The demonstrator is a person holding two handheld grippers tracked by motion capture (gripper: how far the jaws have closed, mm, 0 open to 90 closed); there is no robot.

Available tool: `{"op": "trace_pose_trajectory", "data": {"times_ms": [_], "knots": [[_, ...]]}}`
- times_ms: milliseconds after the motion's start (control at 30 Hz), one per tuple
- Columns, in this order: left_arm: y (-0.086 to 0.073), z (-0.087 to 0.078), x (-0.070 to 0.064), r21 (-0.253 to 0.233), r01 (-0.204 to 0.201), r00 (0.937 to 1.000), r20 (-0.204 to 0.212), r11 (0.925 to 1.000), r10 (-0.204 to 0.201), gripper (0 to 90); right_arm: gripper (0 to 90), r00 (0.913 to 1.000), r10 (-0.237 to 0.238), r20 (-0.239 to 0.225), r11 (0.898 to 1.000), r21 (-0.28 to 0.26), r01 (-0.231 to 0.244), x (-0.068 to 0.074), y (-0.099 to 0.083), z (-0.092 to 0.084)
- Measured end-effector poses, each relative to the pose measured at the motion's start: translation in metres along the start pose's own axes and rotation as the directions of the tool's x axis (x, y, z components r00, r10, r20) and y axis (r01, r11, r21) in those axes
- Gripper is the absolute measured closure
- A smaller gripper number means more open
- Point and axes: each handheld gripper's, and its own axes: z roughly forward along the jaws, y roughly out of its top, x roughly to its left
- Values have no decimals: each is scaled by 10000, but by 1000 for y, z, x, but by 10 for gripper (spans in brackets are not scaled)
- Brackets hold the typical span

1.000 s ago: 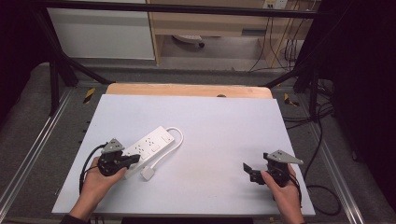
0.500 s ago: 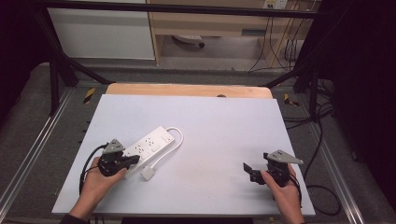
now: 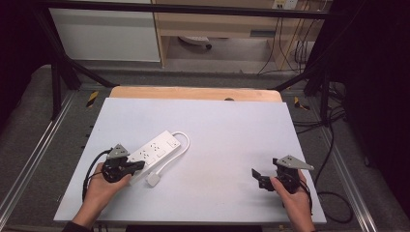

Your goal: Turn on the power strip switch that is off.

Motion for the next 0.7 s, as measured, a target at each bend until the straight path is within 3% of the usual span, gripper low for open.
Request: {"op": "trace_pose_trajectory", "data": {"times_ms": [467, 700], "knots": [[-1, 1, 3, -23, 250, 9995, 207, 9997, -250, 900, 49, 10000, -8, 7, 10000, 6, 8, 0, 0, 0], [-1, 3, 1, 65, 157, 9995, 271, 9999, -159, 900, 49, 10000, -2, 2, 10000, -3, 2, 0, 0, 0]]}}
